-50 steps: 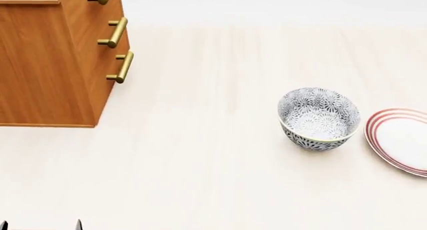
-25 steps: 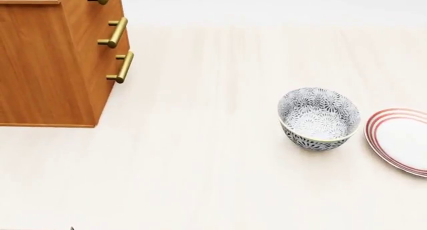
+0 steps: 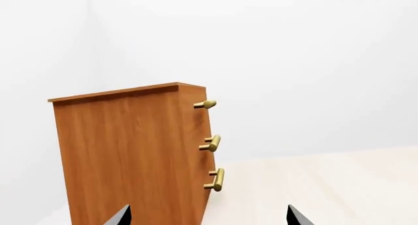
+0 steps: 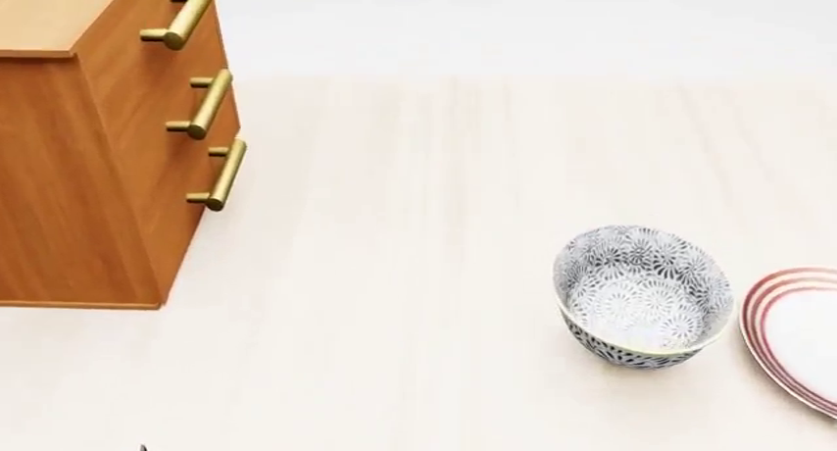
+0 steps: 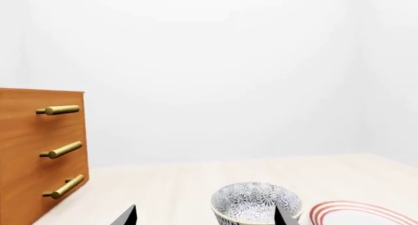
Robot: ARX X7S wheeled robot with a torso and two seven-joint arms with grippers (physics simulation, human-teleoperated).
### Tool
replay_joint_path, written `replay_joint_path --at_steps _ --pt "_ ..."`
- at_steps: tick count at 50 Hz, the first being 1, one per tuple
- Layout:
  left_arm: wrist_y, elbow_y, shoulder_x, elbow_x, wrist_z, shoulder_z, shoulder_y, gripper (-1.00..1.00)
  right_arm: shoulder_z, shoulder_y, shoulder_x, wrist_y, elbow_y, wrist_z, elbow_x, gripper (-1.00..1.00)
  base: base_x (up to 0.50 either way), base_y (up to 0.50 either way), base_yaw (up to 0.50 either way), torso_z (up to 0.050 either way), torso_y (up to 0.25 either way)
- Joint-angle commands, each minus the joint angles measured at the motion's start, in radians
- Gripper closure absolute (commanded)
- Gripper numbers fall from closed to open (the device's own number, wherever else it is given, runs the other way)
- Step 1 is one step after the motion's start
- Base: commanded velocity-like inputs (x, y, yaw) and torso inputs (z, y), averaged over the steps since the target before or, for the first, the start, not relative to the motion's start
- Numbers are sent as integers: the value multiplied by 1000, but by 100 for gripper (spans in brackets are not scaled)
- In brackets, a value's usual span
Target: Put the bowl on top of the cabinet.
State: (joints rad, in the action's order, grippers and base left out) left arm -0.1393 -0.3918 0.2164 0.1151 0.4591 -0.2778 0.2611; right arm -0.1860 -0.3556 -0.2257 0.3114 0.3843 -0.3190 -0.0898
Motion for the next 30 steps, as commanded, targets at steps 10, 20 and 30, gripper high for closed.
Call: replay_joint_path --at_steps 10,20,30 --pt "-16 1 11 5 20 -9 3 -100 -8 0 -9 9 -3 -14 2 -100 404 0 0 0 0" --pt "-18 3 16 1 24 -14 0 -100 -12 2 -13 12 -5 -20 2 -100 407 0 0 0 0" --pt "-17 5 21 -5 27 -16 -5 -100 -16 3 -17 13 -6 -26 3 -100 404 0 0 0 0"
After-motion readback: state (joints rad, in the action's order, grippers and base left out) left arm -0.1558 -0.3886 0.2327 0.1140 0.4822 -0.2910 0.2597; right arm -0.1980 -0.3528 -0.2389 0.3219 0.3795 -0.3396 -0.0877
